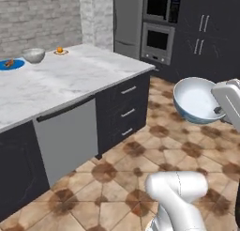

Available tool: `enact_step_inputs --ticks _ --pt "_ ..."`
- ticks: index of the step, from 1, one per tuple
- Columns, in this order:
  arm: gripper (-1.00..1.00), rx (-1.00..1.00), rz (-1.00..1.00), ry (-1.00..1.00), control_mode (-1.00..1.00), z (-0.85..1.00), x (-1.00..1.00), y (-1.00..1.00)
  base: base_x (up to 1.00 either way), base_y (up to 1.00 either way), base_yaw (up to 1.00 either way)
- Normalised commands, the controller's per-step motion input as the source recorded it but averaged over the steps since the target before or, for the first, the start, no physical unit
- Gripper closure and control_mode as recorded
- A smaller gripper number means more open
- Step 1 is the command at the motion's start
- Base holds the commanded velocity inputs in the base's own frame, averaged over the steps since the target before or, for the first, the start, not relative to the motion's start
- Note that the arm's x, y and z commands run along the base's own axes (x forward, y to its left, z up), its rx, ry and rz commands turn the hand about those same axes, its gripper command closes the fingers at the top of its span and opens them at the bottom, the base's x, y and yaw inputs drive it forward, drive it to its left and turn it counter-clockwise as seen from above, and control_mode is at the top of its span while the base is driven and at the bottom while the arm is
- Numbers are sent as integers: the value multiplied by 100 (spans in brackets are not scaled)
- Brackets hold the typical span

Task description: Take the smaller bowl and place it next to the appetizer plate on the dining counter , and place the larger bowl next to the plate with cooked food.

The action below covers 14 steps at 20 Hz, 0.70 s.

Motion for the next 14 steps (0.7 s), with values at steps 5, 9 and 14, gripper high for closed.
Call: enact_step_inputs --ticks 5,9,14 --pt "100 0 0 0 100 0 0 0 70 -100 27" --pt "100 0 0 0 100 0 0 0 59 -100 24" --pt "100 0 0 0 100 0 0 0 51 -100 23"
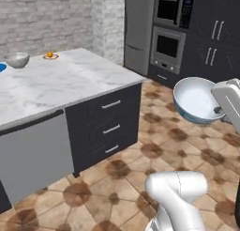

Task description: Take the smaller bowl and place it next to the appetizer plate on the dining counter , and place the larger bowl next to the plate with cooked food.

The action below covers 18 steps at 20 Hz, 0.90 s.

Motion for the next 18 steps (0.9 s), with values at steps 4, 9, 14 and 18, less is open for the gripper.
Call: enact_step_inputs --ticks 4,9,14,18 --pt "100 0 0 0 100 0 0 0 52 -100 23" --pt "100 0 0 0 100 0 0 0 56 -100 20" --pt "100 0 0 0 100 0 0 0 56 -100 18" --pt "100 0 0 0 100 0 0 0 47 -100 15"
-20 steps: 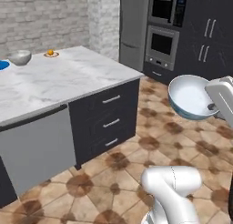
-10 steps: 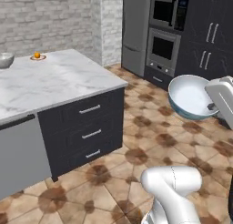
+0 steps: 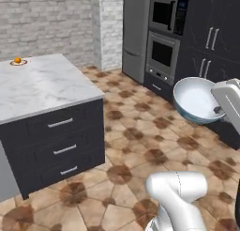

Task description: Take the smaller bowl and place it next to the appetizer plate on the dining counter , and place the larger bowl next to the plate with cooked food.

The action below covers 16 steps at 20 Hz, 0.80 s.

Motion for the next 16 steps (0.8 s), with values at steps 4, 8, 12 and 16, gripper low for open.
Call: enact_step_inputs --ticks 4,8,12,16 --pt "100 0 0 0 100 0 0 0 75 -100 13" --pt "100 0 0 0 100 0 0 0 99 -100 22" --pt "100 0 0 0 100 0 0 0 100 -89 29" --pt "100 0 0 0 100 0 0 0 100 -91 36"
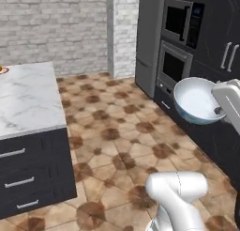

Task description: Take the smaller bowl and place it next to the appetizer plate on the dining counter , and place the larger bowl next to the plate with cooked food.

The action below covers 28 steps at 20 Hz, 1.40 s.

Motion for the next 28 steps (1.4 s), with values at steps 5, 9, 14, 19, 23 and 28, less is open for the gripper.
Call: enact_step_inputs --ticks 5,9,14,19,23,28 --pt "100 0 0 0 100 0 0 0 100 -64 45" --pt "100 0 0 0 100 0 0 0 100 -69 47" --pt "100 0 0 0 100 0 0 0 100 -77 49" --pt "100 0 0 0 100 0 0 0 100 -79 48" --pt "100 0 0 0 100 0 0 0 100 -78 51" --pt "100 0 0 0 100 0 0 0 99 -95 51"
